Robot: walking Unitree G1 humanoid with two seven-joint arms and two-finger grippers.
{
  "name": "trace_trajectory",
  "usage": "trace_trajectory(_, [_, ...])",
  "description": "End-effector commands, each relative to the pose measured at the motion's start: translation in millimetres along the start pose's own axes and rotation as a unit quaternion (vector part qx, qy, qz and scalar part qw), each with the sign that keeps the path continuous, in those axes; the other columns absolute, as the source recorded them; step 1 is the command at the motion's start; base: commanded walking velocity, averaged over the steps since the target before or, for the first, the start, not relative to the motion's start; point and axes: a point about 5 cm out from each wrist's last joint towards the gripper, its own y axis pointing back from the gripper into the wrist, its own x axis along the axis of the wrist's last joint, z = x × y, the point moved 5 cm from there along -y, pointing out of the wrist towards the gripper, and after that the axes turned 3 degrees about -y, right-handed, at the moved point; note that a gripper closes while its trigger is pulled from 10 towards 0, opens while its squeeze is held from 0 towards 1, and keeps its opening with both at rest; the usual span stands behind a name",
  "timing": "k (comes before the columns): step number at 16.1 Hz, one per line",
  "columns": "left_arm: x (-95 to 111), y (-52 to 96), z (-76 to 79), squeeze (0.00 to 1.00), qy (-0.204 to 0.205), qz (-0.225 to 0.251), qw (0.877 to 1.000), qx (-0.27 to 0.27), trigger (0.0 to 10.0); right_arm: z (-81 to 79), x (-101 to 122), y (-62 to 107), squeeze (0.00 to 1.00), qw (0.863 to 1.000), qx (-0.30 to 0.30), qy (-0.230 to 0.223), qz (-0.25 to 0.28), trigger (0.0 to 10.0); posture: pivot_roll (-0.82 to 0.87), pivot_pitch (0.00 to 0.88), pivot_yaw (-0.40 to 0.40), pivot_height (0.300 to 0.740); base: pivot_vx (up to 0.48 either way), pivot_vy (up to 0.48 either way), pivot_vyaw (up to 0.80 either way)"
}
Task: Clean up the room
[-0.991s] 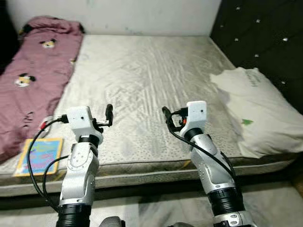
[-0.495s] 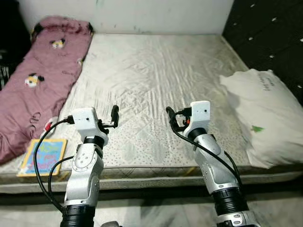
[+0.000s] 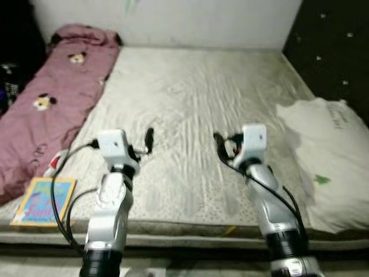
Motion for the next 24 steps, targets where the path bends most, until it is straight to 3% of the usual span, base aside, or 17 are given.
trace_trajectory(1, [-0.9, 0.8, -4.1, 0.0, -0.008, -0.004, 1.0, 0.011, 10.0, -9.0, 3.0, -1.8, 0.0, 1.0, 0.014, 0.003, 0.005, 10.0, 0.05, 0.0, -0.021, 0.74, 0.0, 0.0, 0.0])
trace_trajectory(5, [-3.2, 0.4, -4.1, 0.0, 0.014, -0.012, 1.0, 0.008, 10.0, -7.1, 1.9, -3.0, 0.0, 1.0, 0.01, 0.001, 0.001, 10.0, 0.05, 0.0, -0.02, 0.74, 0.0, 0.206, 0.0])
trace_trajectory(10, [-5.5, 1.0, -5.7, 0.0, 0.021, -0.019, 1.0, 0.011, 10.0, -5.5, -0.8, -3.2, 0.0, 1.0, 0.006, 0.001, -0.005, 10.0, 0.04, 0.0, -0.02, 0.74, 0.0, 0.48, -0.66])
trace_trajectory(24, [-3.1, 0.9, -9.4, 0.0, 0.021, -0.013, 0.999, 0.024, 10.0, -8.1, -3.4, -3.3, 0.0, 1.0, 0.014, 0.005, -0.011, 10.0, 0.04, 0.0, -0.023, 0.74, 0.0, 0.48, 0.0])
